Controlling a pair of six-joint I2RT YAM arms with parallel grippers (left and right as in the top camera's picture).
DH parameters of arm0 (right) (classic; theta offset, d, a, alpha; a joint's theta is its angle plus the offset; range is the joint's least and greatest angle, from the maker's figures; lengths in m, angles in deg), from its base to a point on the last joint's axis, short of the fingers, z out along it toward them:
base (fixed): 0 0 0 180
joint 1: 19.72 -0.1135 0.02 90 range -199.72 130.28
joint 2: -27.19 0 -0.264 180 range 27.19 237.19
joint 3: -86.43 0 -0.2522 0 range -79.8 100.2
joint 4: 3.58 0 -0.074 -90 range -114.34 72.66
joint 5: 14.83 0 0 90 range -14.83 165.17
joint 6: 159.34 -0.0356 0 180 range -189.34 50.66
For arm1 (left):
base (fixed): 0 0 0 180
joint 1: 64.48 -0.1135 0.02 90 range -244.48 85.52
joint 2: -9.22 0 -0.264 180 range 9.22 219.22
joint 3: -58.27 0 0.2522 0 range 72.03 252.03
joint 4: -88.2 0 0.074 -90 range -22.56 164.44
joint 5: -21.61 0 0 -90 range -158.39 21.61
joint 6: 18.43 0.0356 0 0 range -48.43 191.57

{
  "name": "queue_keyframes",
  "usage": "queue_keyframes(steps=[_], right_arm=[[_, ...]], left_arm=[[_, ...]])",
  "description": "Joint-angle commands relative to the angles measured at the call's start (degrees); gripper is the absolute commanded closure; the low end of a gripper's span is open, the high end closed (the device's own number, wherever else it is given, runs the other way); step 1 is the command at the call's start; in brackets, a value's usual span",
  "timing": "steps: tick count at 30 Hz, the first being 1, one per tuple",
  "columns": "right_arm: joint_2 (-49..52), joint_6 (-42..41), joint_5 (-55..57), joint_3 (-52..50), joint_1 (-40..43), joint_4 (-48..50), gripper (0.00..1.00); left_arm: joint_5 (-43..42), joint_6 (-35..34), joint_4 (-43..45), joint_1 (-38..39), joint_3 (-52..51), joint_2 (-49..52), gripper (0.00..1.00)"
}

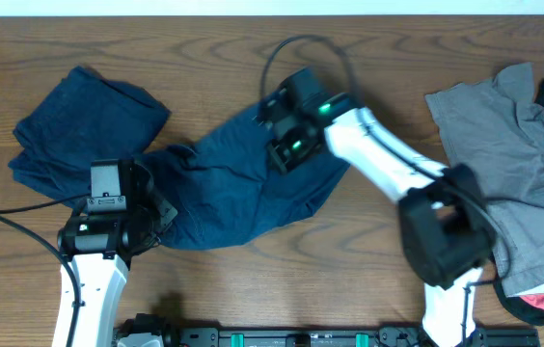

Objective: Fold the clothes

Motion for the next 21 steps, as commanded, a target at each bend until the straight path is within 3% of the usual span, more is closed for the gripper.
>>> queue_keyframes(steps=[1,8,12,16,21], right_arm=[[3.8,0.4,-2.0,-0.6,-3.8,0.5,0.99],[11.2,0.4,-11.5,-0.6,-11.8,2.0,0.99],[11.8,-1.2,-11.0,-0.5,-15.9,5.6,0.98],[10.6,-9.3,0.4,0.6,-16.0,4.5,0.95],[5.2,-13.8,11.1,0.8,-10.4,-1.8,0.92]], left_arm=[[-0.7,1.0,-1.9,0.0,3.4,-0.7,0.94],[-0.7,2.1,-4.2,0.0,11.8,-0.6,0.94],[-0.7,2.1,-2.0,0.0,13.8,-0.4,0.94],[-0.7,2.9,-4.2,0.0,13.8,0.6,0.94],[-0.8,5.0,-6.5,0.0,13.8,2.0,0.94]])
